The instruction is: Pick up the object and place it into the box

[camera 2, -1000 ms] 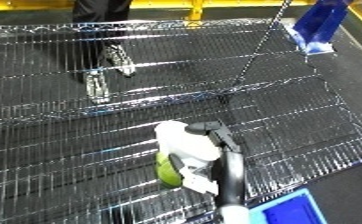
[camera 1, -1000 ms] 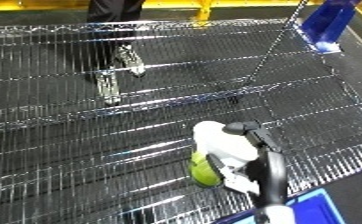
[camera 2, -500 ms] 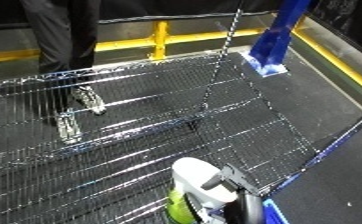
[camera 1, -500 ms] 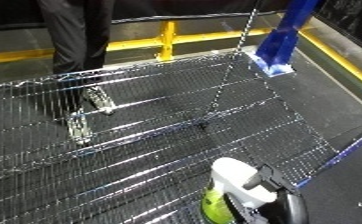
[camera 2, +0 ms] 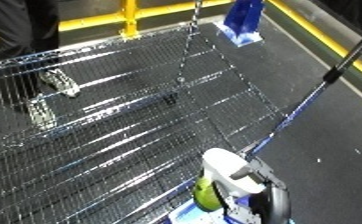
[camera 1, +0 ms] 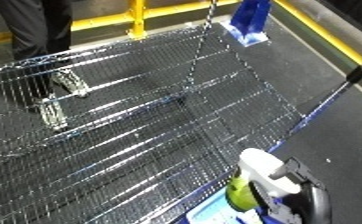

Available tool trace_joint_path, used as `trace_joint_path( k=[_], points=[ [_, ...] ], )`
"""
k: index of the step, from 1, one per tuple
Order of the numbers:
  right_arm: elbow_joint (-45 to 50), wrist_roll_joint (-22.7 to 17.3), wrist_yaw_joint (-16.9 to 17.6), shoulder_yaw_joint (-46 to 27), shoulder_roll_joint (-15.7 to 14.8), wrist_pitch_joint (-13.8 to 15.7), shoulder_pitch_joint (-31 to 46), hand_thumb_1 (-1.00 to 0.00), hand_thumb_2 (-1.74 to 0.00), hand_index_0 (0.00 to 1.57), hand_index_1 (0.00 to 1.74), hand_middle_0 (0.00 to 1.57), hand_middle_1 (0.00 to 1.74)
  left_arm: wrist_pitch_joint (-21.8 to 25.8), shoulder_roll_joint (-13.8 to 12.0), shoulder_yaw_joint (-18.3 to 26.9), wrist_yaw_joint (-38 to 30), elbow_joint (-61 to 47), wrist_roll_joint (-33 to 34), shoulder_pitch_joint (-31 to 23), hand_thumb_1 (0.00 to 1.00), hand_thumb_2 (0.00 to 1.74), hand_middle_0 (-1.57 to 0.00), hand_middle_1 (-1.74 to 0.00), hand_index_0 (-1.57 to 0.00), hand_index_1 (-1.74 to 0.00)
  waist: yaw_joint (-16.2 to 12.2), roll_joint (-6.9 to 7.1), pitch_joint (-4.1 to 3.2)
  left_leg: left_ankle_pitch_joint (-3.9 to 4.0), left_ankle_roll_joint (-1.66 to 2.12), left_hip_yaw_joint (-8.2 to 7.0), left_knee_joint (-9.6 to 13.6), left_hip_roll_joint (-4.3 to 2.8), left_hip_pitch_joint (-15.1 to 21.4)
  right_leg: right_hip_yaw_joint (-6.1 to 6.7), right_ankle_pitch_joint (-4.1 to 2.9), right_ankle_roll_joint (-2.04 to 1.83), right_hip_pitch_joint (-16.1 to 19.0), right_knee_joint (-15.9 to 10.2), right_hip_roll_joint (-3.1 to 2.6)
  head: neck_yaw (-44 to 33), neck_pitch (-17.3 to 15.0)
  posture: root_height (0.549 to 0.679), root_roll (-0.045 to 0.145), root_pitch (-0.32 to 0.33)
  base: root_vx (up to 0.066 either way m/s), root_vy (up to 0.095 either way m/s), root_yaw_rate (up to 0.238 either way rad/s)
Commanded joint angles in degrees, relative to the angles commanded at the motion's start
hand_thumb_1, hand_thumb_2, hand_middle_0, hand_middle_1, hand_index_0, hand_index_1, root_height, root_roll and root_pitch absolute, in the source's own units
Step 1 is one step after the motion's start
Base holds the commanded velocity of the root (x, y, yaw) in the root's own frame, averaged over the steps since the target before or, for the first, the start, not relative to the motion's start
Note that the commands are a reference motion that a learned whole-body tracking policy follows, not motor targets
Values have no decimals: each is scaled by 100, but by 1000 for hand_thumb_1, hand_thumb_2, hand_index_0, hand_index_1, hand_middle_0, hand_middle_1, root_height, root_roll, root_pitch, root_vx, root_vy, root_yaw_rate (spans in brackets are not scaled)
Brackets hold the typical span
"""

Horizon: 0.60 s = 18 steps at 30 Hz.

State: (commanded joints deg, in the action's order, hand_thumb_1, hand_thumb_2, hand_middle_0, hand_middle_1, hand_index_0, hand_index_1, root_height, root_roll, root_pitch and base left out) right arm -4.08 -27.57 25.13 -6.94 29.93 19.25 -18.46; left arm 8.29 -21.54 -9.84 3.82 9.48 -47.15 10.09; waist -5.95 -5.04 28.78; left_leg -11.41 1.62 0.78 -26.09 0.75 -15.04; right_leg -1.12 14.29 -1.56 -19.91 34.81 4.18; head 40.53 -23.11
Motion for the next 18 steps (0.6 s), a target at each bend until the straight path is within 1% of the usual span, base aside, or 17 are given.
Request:
trace_joint_path(
  k=[1, 4, 7, 11, 15, 18],
  points=[
    [-69, -43, 22, -31, 22, 41, 31, -1000, -1740, 1570, 1740, 1570, 1740, 50, 25, -27, -13, 47, -27, 9, 1000, 1740, -1570, -1740, -1570, -1740, -36, -41, 1, 20, 9, -13, 49, 3, 41, 29, -9, -3, 21, -32, 1, 35, -29, 662, 79, 40, -14, 131, -157],
    [-221, -288, 118, -156, 31, 230, 181, -1000, -1740, 1570, 1740, 1570, 1740, 202, 99, -67, -17, 170, -91, -6, 1000, 1740, -1570, -1740, -1570, -1740, -137, -139, -4, 68, 28, -65, 184, 8, 152, 103, -17, -19, 62, -98, 7, 109, 19, 663, 82, 38, -9, 113, -165],
    [-272, -581, 292, -308, -61, 439, 375, -1000, -1740, 1570, 1740, 1570, 1740, 280, 160, -64, -19, 195, -126, -27, 1000, 1740, -1570, -1740, -1570, -1740, -230, -209, -7, 95, 27, -142, 288, 21, 207, 140, -15, -38, 49, -142, 18, 211, 87, 663, 86, 44, -58, 93, -141],
    [-343, -782, 503, -453, -190, 630, 685, -1000, -1740, 1570, 1740, 1570, 1740, 300, 206, -74, -6, 204, -117, -29, 1000, 1740, -1570, -1740, -1570, -1740, -348, -265, -13, 97, 16, -230, 362, 26, 265, 173, -39, -57, 43, -208, 15, 417, 200, 664, 89, 50, -65, 50, -80],
    [-573, -970, 531, -597, -181, 692, 898, -1000, -1740, 1570, 1740, 1570, 1740, 319, 246, -90, 28, 262, -129, -29, 1000, 1740, -1570, -1740, -1570, -1740, -455, -316, -32, 78, 30, -301, 393, 11, 348, 203, -69, -75, 67, -265, 36, 552, 274, 665, 92, 48, -30, 50, -86],
    [-780, -1062, 480, -685, -122, 708, 957, -850, -1479, 1334, 1479, 1334, 1479, 358, 274, -118, 47, 308, -151, -22, 1000, 1740, -1570, -1740, -1570, -1740, -516, -349, -45, 68, 43, -343, 424, 10, 403, 225, -107, -89, 85, -335, 56, 635, 319, 666, 93, 48, -25, 45, -101]
  ],
)
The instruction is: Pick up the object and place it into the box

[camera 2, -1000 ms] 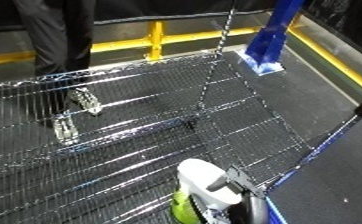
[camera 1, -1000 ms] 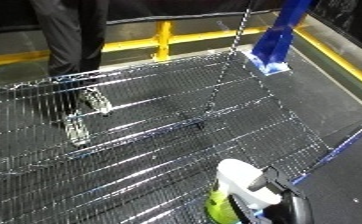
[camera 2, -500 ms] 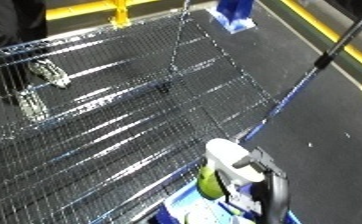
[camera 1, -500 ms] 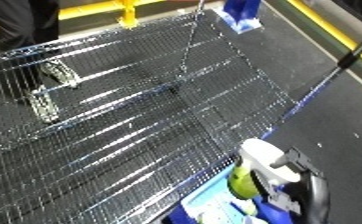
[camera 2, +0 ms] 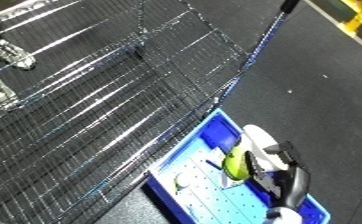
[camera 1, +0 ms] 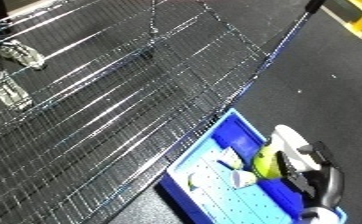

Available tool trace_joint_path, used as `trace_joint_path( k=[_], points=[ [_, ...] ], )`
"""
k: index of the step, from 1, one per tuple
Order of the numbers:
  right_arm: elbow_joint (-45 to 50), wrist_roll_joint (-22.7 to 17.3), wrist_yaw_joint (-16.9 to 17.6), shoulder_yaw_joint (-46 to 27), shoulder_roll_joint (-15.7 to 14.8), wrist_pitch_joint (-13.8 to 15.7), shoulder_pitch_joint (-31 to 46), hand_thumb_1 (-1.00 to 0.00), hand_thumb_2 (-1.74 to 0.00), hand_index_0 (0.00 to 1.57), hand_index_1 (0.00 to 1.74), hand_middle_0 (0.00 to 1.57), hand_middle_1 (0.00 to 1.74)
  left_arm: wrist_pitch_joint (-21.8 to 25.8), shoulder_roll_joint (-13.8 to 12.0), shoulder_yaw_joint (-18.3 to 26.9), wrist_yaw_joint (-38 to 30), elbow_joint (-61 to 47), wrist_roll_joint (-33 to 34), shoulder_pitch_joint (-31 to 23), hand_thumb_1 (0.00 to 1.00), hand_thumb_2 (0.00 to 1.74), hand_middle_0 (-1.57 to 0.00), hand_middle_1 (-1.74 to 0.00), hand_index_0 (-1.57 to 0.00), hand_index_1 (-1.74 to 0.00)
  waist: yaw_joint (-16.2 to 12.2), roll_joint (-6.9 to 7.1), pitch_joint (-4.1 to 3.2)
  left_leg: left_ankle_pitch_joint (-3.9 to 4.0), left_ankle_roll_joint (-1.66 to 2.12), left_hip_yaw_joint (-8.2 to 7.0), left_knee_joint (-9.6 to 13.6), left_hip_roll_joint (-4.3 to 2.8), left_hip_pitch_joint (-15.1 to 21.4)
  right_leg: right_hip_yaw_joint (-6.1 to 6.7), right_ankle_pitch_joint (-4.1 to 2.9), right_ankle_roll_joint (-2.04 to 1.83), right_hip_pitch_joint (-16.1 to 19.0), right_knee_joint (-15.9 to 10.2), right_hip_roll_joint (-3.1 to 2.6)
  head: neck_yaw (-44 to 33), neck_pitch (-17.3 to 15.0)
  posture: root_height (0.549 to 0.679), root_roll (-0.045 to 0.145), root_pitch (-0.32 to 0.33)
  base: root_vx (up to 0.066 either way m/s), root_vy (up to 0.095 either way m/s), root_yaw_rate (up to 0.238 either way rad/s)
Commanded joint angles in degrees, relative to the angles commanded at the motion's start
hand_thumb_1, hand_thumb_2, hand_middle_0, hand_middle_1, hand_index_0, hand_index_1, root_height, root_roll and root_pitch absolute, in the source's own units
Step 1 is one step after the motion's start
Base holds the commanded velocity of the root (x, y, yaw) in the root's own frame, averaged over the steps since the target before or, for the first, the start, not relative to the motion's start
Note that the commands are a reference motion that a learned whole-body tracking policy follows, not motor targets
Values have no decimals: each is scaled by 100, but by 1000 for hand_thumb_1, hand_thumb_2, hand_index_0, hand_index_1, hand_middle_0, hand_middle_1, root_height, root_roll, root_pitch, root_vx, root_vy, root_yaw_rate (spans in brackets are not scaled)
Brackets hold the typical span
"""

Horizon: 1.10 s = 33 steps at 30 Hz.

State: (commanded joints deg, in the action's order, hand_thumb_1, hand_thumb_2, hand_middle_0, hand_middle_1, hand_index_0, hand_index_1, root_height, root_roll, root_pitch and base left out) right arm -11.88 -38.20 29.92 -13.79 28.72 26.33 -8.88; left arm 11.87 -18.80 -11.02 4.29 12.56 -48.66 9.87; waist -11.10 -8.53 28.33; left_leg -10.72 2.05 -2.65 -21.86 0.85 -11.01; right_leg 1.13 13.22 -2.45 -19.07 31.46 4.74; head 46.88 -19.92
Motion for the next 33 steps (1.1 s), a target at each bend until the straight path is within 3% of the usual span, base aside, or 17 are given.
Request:
trace_joint_path(
  k=[5, 9, 17, 24, 33],
  points=[
    [-302, -297, -338, -39, 72, 51, 35, -600, -1044, 942, 1044, 942, 1044, 33, 33, -53, 20, 55, -48, 6, 1000, 1740, -1570, -1740, -1570, -1740, -55, -50, -23, 9, 22, -50, 66, 3, 66, 29, -56, -17, 39, -123, 21, 92, 43, 668, 94, 49, -12, 39, -80],
    [-469, -359, -410, -41, 104, 97, 31, -400, -696, 628, 696, 628, 696, 38, 26, -81, -1, 39, -74, 15, 1000, 1740, -1570, -1740, -1570, -1740, -62, -68, -31, 20, 26, -67, 98, 6, 80, 38, -92, -32, 50, -185, 34, 108, 22, 669, 94, 51, -16, 18, -29],
    [-615, -319, -440, -44, 136, 66, 3, 0, 0, 0, 0, 0, 0, -13, 17, -108, -36, 81, -108, 62, 1000, 1740, -1570, -1740, -1570, -1740, -44, -80, -57, 29, 17, -48, 124, 22, 98, 41, -85, -28, 50, -158, 29, 179, -50, 668, 92, 51, 3, 10, 24],
    [-542, -221, -767, 7, 83, 32, 93, 0, 0, 0, 0, 0, 0, -49, 20, -78, 19, 81, -142, 15, 1000, 1740, -1570, -1740, -1570, -1740, -12, -51, -78, 35, 7, -6, 128, 35, 107, 20, -45, -5, 72, -100, 11, 64, -148, 668, 92, 46, 21, 7, 47],
    [141, 615, -1123, 434, -43, -61, 159, 0, 0, 0, 0, 0, 0, -117, 54, -36, 26, -1, -48, -40, 1000, 1740, -1570, -1740, -1570, -1740, 123, 130, -112, 59, -20, 98, 136, 26, 98, -25, -1, 16, 128, -60, -51, -499, -279, 667, 86, 38, 19, -26, 102]
  ],
)
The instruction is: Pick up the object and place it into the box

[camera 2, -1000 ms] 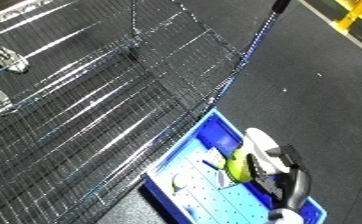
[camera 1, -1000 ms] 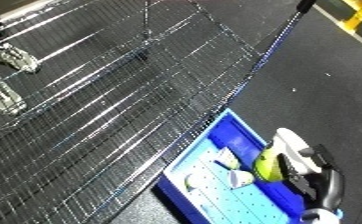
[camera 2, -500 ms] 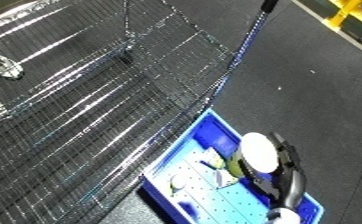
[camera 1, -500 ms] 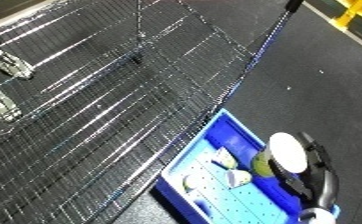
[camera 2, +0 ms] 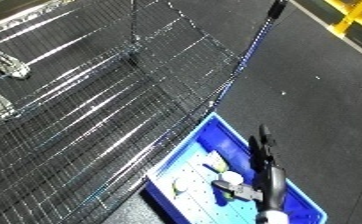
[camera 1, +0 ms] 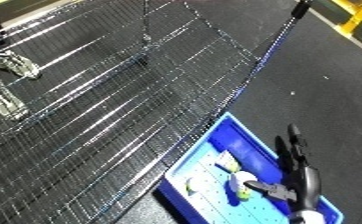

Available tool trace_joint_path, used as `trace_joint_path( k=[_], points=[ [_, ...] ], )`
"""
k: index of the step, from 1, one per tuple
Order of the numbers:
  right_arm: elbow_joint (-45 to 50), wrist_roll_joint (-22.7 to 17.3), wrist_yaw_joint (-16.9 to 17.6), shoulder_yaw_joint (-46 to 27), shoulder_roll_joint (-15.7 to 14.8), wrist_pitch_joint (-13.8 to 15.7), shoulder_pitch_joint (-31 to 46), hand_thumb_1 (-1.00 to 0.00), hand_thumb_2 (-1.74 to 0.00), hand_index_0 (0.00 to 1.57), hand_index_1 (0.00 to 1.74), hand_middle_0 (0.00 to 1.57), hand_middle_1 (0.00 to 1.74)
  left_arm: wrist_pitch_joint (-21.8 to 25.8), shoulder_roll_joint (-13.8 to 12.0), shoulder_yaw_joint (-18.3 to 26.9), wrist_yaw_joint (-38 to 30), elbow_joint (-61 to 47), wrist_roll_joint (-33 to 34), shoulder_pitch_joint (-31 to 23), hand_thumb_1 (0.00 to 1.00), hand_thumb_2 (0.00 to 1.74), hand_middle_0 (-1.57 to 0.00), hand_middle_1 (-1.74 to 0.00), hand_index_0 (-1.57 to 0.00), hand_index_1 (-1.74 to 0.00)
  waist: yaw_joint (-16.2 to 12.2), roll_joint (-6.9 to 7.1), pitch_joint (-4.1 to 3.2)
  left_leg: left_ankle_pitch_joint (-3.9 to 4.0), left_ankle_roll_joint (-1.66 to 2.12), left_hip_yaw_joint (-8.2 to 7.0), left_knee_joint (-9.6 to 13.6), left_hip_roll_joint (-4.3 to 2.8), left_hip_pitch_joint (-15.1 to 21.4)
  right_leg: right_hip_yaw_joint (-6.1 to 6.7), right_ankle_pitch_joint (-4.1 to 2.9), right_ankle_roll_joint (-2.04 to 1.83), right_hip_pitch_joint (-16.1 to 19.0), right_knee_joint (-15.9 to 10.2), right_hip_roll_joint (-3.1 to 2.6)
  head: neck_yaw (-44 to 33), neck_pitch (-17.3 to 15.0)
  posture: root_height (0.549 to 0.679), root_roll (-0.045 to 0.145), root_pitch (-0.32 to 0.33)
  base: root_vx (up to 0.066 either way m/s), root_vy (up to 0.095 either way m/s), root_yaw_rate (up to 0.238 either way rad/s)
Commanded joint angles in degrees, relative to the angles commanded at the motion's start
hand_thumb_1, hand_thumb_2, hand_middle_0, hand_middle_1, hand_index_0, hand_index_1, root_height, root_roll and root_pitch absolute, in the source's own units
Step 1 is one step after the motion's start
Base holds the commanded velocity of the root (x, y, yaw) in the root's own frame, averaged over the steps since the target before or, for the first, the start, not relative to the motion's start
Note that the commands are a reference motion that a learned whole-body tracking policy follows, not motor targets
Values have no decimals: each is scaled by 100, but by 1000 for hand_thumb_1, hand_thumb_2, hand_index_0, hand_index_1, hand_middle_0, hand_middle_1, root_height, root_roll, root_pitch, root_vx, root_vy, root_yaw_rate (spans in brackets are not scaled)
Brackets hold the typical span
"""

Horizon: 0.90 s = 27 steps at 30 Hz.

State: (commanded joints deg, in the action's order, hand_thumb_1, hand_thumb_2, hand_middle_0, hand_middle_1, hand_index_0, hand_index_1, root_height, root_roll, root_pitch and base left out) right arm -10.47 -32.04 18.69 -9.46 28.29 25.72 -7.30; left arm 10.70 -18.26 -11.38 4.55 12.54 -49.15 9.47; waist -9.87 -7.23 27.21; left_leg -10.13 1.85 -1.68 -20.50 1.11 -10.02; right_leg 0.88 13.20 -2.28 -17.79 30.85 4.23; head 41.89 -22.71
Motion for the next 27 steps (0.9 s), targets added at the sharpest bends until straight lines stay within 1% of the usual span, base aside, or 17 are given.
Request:
trace_joint_path(
  k=[2, 4, 7, 10, 12, 16, 19, 22, 25, 27],
  points=[
    [190, 77, -163, 130, -45, -49, -43, 0, 0, 0, 0, 0, 0, -11, 4, 7, -26, -12, 27, 13, 1000, 1740, -1570, -1740, -1570, -1740, 52, 50, 3, 7, -8, 37, 3, -4, -12, -19, 12, 6, 11, 11, -17, -133, 12, 666, 84, 36, 15, -47, 86],
    [356, 148, -358, 254, -79, -140, -89, 0, 0, 0, 0, 0, 0, -35, -5, 24, -32, -25, 57, 10, 1000, 1740, -1570, -1740, -1570, -1740, 115, 107, 4, 4, -9, 78, -17, -9, -28, -47, 19, 15, 34, 14, -23, -274, 59, 666, 82, 33, 19, -59, 104],
    [568, 221, -728, 427, -101, -326, -175, 0, 0, 0, 0, 0, 0, -86, -34, 84, 22, -41, 101, -22, 1000, 1740, -1570, -1740, -1570, -1740, 224, 209, -1, -15, 0, 134, -88, -23, -61, -103, 24, 30, 78, 13, -11, -546, 52, 666, 81, 27, 19, -68, 116],
    [693, 246, -1005, 573, -103, -486, -297, 0, 0, 0, 0, 0, 0, -172, -75, 139, 95, -57, 159, -23, 1000, 1740, -1570, -1740, -1570, -1740, 347, 321, -20, -37, 11, 196, -170, -53, -96, -164, 30, 40, 138, 19, 2, -727, -19, 666, 78, 20, 28, -87, 132],
    [707, 243, -1099, 656, -111, -559, -409, 0, 0, 0, 0, 0, 0, -231, -106, 152, 117, -60, 210, 9, 1000, 1740, -1570, -1740, -1570, -1740, 433, 393, -33, -51, 13, 247, -216, -78, -115, -207, 41, 45, 183, 38, 2, -873, -114, 666, 74, 14, 39, -103, 161],
    [694, 247, -1226, 782, -175, -648, -624, 0, 0, 0, 0, 0, 0, -373, -175, 188, 111, -65, 303, 92, 1000, 1740, -1570, -1740, -1570, -1740, 590, 520, -42, -74, 8, 348, -306, -101, -157, -296, 76, 61, 267, 95, -18, -1133, -145, 665, 65, 2, 37, -98, 180],
    [751, 263, -1303, 864, -228, -719, -714, 0, 0, 0, 0, 0, 0, -480, -223, 237, 119, -70, 357, 123, 1000, 1740, -1570, -1740, -1570, -1740, 705, 595, -50, -71, 2, 424, -350, -100, -181, -357, 108, 74, 324, 135, -46, -1392, -140, 664, 60, -4, 35, -76, 181],
    [784, 255, -1342, 925, -275, -807, -783, 0, 0, 0, 0, 0, 0, -554, -250, 278, 140, -64, 394, 146, 1000, 1740, -1570, -1740, -1570, -1740, 804, 652, -58, -58, -6, 490, -376, -93, -195, -411, 130, 83, 368, 162, -70, -1620, -214, 664, 55, -10, 29, -51, 165],
    [753, 235, -1364, 972, -331, -845, -812, 0, 0, 0, 0, 0, 0, -590, -270, 310, 168, -47, 411, 158, 1000, 1740, -1570, -1740, -1570, -1740, 885, 696, -63, -44, -12, 547, -388, -83, -194, -465, 142, 88, 425, 170, -89, -1750, -252, 663, 50, -17, 37, -47, 157],
    [710, 237, -1365, 1004, -378, -837, -813, 0, 0, 0, 0, 0, 0, -608, -277, 323, 183, -45, 419, 153, 1000, 1740, -1570, -1740, -1570, -1740, 937, 717, -63, -32, -14, 574, -389, -80, -190, -500, 143, 84, 460, 168, -91, -1905, -268, 663, 48, -20, 34, -43, 147]
  ],
)
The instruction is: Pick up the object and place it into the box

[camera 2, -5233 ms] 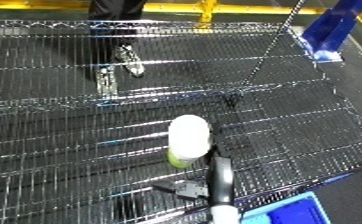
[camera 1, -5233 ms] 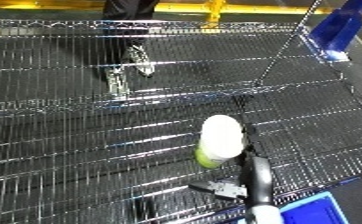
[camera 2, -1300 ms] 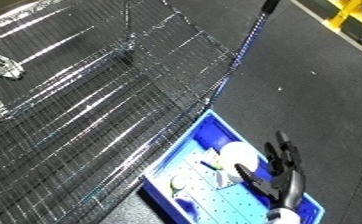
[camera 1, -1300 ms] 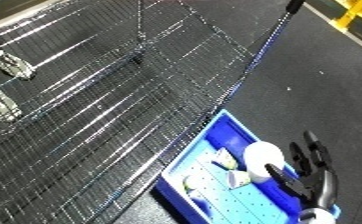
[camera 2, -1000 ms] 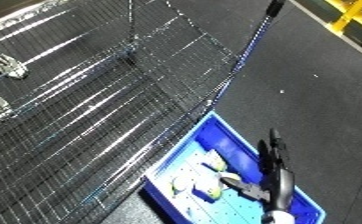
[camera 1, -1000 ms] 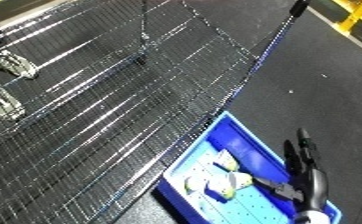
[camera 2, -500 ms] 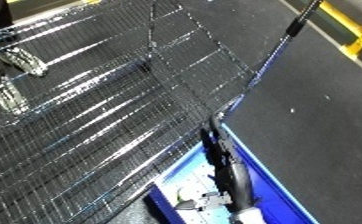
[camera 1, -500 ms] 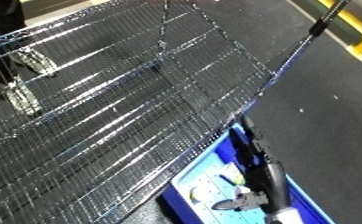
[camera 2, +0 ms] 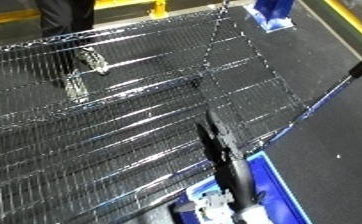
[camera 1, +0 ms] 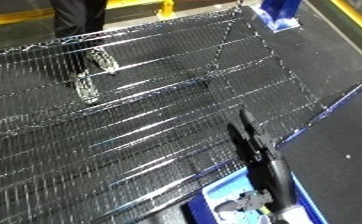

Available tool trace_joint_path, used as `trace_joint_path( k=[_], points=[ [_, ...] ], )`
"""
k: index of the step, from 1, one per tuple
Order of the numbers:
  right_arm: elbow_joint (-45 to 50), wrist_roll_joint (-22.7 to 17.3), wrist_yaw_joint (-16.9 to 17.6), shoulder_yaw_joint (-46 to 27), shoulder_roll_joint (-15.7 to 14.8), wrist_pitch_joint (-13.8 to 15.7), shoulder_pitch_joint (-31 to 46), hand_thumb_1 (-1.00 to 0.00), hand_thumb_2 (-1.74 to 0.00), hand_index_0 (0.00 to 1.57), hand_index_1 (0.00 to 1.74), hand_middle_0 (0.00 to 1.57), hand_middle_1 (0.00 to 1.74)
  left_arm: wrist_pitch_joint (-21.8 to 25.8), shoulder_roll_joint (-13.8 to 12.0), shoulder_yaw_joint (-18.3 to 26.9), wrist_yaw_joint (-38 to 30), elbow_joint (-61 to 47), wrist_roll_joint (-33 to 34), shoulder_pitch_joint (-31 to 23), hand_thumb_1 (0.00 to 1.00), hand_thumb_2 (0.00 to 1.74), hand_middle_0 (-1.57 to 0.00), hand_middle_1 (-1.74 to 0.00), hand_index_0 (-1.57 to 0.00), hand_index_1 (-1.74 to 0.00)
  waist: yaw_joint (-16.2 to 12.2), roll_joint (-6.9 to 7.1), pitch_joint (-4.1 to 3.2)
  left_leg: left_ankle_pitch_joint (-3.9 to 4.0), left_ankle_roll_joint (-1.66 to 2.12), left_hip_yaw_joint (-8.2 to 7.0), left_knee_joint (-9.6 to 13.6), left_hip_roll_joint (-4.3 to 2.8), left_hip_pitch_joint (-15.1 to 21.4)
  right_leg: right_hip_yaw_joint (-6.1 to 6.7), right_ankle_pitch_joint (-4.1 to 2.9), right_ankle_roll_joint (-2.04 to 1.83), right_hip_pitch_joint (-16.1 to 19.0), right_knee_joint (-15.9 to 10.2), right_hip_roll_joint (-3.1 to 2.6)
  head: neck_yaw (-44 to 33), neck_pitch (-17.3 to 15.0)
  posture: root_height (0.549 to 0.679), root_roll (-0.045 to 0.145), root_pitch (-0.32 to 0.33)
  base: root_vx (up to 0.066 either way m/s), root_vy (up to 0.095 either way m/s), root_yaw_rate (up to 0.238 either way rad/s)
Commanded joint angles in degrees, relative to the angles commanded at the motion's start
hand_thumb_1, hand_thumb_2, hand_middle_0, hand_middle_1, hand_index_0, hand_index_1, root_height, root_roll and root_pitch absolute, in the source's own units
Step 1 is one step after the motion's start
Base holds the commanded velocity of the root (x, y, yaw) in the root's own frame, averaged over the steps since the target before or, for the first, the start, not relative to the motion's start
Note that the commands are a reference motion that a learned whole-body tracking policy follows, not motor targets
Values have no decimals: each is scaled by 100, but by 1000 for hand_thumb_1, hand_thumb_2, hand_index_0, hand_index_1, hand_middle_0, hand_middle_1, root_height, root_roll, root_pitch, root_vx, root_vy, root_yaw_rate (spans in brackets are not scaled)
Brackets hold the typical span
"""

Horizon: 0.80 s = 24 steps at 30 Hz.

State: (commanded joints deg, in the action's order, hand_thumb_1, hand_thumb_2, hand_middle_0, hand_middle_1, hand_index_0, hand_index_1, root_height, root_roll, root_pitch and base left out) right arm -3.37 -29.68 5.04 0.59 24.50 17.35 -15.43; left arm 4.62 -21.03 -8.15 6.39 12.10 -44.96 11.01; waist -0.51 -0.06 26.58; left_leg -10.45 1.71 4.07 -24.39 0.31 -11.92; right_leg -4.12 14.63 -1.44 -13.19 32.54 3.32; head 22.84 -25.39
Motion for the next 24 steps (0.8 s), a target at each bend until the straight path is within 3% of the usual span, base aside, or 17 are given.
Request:
trace_joint_path(
  k=[8, 24],
  points=[
    [-109, 25, -24, 116, -133, 3, 27, 0, 0, 0, 0, 0, 0, -20, -19, 41, 45, 11, 58, -72, 1000, 1740, -1570, -1740, -1570, -1740, 153, 78, 21, 30, -5, 70, -7, 6, 13, -102, -2, -14, 94, -16, -4, -334, -127, 663, 41, -30, 20, -37, 99],
    [-295, 21, -32, 282, -217, -52, 197, 0, 0, 0, 0, 0, 0, -23, -44, 144, 69, -134, -10, -211, 1000, 1740, -1570, -1740, -1570, -1740, 275, 152, 74, 60, 5, 110, -42, -8, 22, -167, 46, -27, 168, 49, 15, -630, -258, 662, 40, -43, 26, -18, 36]
  ],
)
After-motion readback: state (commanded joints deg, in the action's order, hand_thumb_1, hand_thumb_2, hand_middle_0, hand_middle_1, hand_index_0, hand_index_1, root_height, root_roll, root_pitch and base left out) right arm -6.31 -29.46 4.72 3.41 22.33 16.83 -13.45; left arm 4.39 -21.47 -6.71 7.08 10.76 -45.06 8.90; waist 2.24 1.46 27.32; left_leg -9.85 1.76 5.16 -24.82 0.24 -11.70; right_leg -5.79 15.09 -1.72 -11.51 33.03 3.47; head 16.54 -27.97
